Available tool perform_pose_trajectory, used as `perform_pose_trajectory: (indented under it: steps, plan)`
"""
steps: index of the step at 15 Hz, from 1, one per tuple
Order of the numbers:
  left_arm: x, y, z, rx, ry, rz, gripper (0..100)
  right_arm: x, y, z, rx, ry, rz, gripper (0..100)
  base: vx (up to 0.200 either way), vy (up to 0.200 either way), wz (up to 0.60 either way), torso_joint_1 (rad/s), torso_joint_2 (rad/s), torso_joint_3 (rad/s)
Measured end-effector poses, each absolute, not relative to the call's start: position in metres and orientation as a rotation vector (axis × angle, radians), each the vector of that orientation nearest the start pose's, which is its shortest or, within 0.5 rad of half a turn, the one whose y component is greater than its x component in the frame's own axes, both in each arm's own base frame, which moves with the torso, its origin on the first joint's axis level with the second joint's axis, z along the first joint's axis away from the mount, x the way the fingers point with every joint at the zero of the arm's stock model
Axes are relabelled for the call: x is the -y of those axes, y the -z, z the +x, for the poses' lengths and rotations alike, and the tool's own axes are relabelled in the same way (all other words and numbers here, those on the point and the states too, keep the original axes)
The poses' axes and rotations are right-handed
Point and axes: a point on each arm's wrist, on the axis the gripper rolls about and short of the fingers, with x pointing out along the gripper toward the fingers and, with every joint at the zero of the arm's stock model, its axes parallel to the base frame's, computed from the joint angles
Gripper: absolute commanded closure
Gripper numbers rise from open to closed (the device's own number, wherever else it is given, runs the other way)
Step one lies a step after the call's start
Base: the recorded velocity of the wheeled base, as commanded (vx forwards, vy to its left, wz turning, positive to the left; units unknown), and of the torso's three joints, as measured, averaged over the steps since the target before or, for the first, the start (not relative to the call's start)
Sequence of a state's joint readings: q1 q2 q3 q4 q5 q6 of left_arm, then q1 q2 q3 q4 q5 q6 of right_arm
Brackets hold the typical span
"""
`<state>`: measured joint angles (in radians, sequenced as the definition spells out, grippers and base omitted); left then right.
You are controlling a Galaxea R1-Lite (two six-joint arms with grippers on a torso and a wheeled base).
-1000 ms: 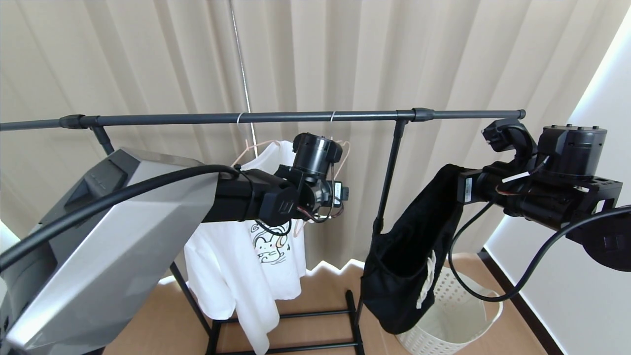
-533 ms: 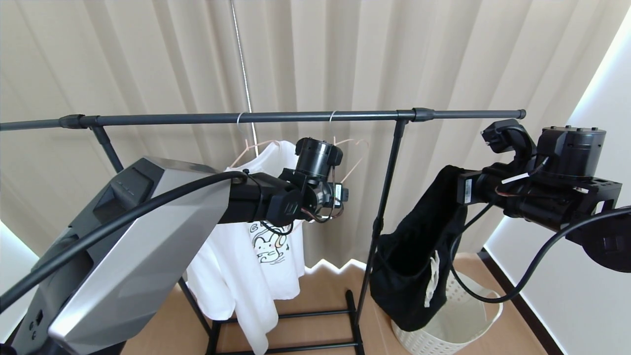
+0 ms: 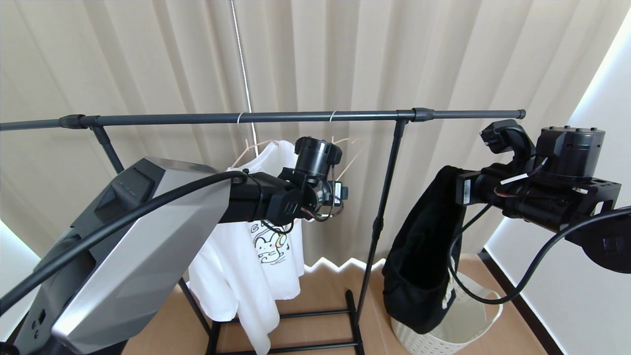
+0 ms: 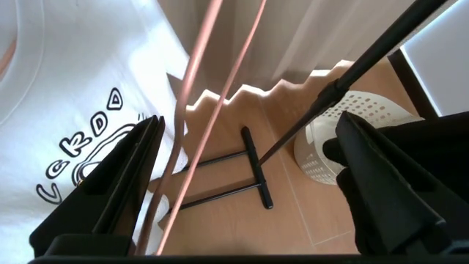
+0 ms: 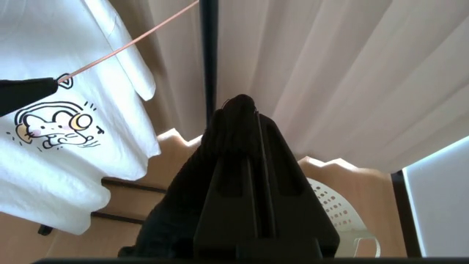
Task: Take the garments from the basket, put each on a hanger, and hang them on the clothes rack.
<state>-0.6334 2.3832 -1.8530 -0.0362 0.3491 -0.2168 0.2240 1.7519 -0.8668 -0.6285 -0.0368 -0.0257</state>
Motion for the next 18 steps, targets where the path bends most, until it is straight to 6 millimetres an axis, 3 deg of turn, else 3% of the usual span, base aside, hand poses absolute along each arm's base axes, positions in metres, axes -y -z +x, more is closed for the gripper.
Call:
perform_pose_trajectory:
  steps: [11, 12, 18]
  plan:
    - [0.274, -0.133, 0.427, -0.425, 0.204, 0.026, 0, -0.071, -0.179, 0.316, -0.260, -0.186, -0.060, 100, 0.000, 0.000, 0.00, 0.000, 0.00, 0.000]
    - [0.274, -0.131, 0.427, -0.427, 0.203, 0.026, 100, -0.071, -0.178, 0.316, -0.263, -0.185, -0.061, 100, 0.000, 0.000, 0.00, 0.000, 0.00, 0.000]
    - [0.273, -0.130, 0.427, -0.430, 0.193, 0.025, 100, -0.071, -0.178, 0.317, -0.265, -0.187, -0.061, 100, 0.000, 0.000, 0.00, 0.000, 0.00, 0.000]
